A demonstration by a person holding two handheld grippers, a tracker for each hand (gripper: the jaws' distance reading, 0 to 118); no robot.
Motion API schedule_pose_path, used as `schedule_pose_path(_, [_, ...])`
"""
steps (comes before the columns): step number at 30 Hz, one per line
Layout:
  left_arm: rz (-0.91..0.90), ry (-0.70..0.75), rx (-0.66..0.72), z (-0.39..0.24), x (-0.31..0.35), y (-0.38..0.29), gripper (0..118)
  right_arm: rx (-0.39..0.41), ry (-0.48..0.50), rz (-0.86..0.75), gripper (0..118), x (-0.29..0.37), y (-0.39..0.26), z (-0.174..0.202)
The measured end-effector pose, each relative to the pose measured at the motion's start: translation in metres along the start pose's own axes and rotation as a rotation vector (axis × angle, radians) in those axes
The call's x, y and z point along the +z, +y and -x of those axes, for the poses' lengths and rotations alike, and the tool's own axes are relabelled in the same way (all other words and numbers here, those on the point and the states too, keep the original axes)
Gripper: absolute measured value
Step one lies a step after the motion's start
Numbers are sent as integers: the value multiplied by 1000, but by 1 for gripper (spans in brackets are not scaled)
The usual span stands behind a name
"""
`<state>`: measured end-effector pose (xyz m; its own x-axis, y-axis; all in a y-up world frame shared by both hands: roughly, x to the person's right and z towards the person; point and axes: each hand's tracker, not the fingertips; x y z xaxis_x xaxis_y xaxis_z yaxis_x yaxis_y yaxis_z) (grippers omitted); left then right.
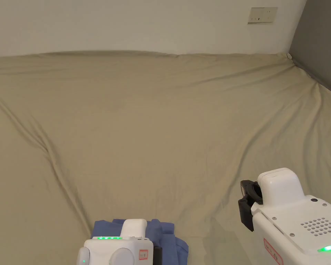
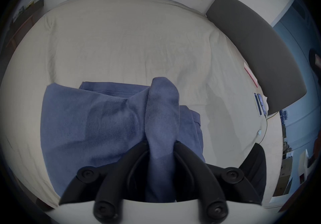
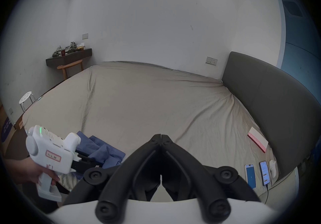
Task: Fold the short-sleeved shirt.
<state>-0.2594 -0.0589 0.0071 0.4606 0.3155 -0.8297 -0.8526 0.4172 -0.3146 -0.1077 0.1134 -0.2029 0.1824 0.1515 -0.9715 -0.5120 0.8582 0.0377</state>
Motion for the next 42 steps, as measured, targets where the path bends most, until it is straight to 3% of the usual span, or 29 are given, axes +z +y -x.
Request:
schedule_pose_path(1, [-3, 1, 10, 0, -1, 0, 23, -3, -2, 1, 0, -1, -1, -1])
schedule_pose_path(2, [-8, -10, 25, 1, 0, 1, 46, -6, -2, 2, 0, -1, -2, -1])
schedule_pose_path(5, [6, -288, 120, 9, 8, 5, 72, -10, -1, 6, 0, -2, -3, -1])
schedule_pose_path(6, [7, -393, 159, 12, 12, 6, 94, -9, 0, 7, 0, -3, -3, -1])
schedule_pose_path(7, [-13, -463, 187, 15, 18, 8, 107, -7, 0, 9, 0, -3, -3, -1])
schedule_pose_path(9, [-89, -497, 208, 21, 35, 10, 110, -6, -1, 7, 0, -3, -3, 0])
schedule_pose_path(11, [-152, -435, 172, 31, 49, 11, 110, -9, 0, 4, 0, -2, -2, 0])
schedule_pose_path(12, [-172, -391, 137, 34, 59, 9, 108, -7, 1, 2, 0, -2, -1, 1])
schedule_pose_path(13, [-199, -343, 101, 38, 65, 8, 97, -3, 1, 0, 0, -1, -1, 2])
schedule_pose_path(15, [-231, -221, 54, 43, 70, 5, 39, 1, 3, -2, 0, -1, 0, 4])
schedule_pose_path(16, [-241, -154, 32, 47, 64, 3, 18, 2, 5, -3, 0, -1, 0, 5])
schedule_pose_path(17, [-241, -109, 8, 48, 62, 0, 9, 2, 6, -4, 0, -1, 1, 7])
schedule_pose_path(19, [-258, -3, -57, 45, 54, -8, 1, 3, 9, -6, 0, 1, 1, 10])
schedule_pose_path(22, [-339, 114, -117, 30, 35, -19, 0, 4, 14, -7, 0, 2, 0, 13])
schedule_pose_path(25, [-260, 115, -155, 16, -2, -25, 0, -4, 14, -49, 0, 10, 1, 15])
schedule_pose_path(32, [-262, 277, -421, -39, -28, -43, 0, -2, 2, -29, 0, 9, 0, 10])
schedule_pose_path(38, [-274, 209, -397, -62, -24, -47, 0, -21, 9, -18, 0, 1, -4, 13])
schedule_pose_path(42, [-302, 198, -515, -78, -35, -71, 0, -14, 16, -16, 0, 1, -3, 16])
